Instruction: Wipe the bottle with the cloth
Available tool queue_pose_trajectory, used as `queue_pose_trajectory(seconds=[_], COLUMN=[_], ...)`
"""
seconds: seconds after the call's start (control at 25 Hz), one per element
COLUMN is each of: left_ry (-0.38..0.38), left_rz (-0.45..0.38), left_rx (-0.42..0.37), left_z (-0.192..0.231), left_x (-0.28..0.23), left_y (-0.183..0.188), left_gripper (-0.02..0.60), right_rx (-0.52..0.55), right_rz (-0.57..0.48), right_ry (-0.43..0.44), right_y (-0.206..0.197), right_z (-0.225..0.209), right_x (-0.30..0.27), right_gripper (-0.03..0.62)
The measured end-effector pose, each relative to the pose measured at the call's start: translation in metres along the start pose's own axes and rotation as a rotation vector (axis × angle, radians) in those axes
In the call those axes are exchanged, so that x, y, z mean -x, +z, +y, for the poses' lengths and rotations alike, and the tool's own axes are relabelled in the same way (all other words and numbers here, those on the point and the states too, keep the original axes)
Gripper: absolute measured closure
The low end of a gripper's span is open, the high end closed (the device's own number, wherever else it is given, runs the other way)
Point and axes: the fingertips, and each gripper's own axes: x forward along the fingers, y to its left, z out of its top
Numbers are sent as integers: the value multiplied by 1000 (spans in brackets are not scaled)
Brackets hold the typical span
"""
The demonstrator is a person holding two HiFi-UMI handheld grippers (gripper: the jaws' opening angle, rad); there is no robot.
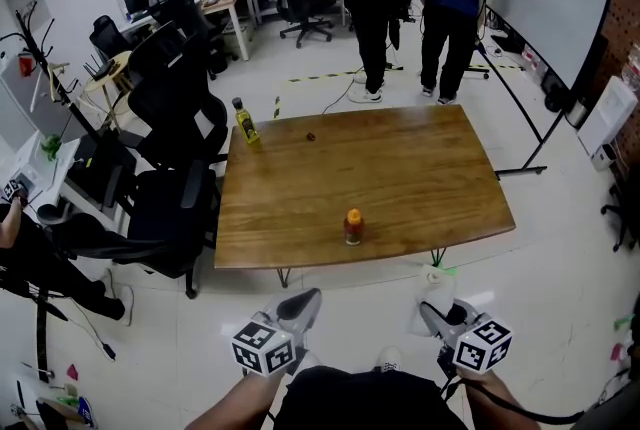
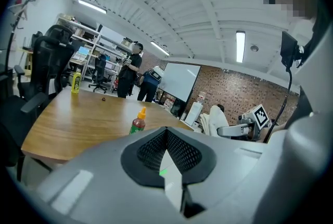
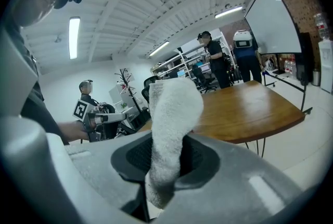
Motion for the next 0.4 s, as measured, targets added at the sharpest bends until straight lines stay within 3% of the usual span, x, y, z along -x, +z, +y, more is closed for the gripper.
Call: queue_pose_trajectory(seconds=[0.4], left_ry=[4], left_rz=[-8], left_rx=[-10], left_z=[-3], left_x=[1], left_y=[2], left_gripper=[565], right_rx=[8], right_rz=[-2], right_ry=[12], right_y=[-1], right_z=[4], right_x=[1], right_gripper=[520])
